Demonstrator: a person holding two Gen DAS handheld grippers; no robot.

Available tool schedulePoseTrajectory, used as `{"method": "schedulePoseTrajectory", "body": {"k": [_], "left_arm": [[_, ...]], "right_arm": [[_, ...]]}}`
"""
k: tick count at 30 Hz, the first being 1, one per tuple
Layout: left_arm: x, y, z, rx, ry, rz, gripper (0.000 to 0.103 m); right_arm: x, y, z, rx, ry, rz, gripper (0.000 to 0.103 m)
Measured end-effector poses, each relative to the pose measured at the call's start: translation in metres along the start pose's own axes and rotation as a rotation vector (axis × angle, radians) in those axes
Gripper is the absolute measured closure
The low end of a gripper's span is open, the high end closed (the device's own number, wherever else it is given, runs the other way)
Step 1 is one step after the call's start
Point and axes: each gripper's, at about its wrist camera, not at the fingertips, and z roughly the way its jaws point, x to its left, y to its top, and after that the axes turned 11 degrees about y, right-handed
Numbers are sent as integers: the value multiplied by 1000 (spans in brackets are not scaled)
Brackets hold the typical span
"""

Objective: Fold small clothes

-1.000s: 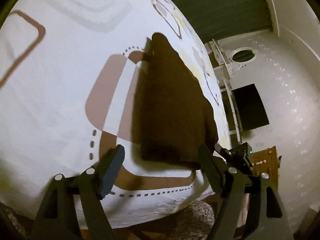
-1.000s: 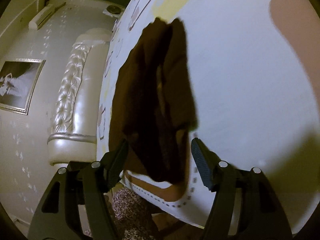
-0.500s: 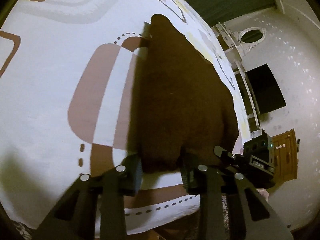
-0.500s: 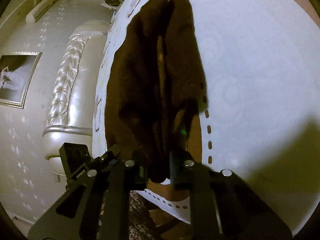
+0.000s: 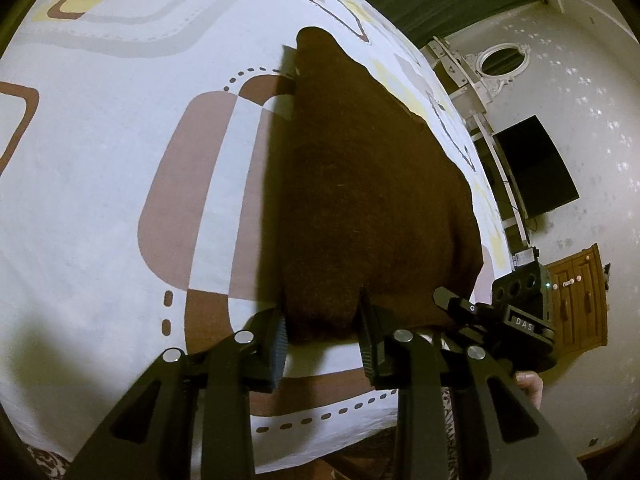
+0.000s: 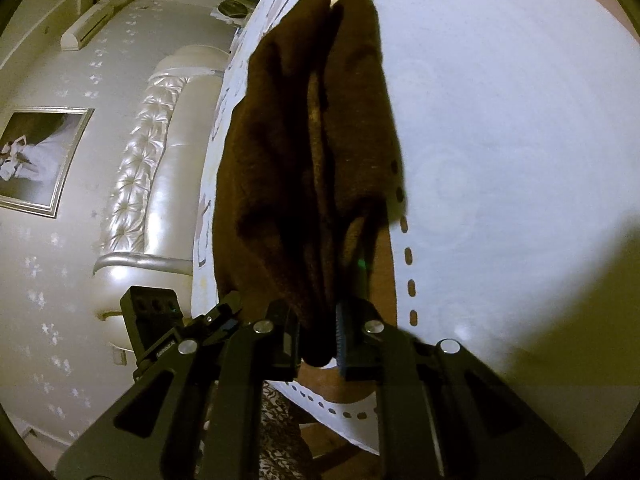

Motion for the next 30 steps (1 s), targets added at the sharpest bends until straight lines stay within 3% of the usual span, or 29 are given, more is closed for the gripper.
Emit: {"method": "schedulePoseTrajectory", "body": {"k": [16,23,26,30], "left_arm": [[-4,3,4,-2,3,0,71],[-13,0,1,-20,53,46,68],[-21,-3,-2,-36,98,88,62],[-32,-11,-8,-71,180,158,45]], "right_arm": [[-3,2,-3,-7,16,3,91],[-8,1,-15,-26,37,43,88],[-8,-1,-23,-32,39,54,83],[-4,-5,-33,-41,27,52,72]]}}
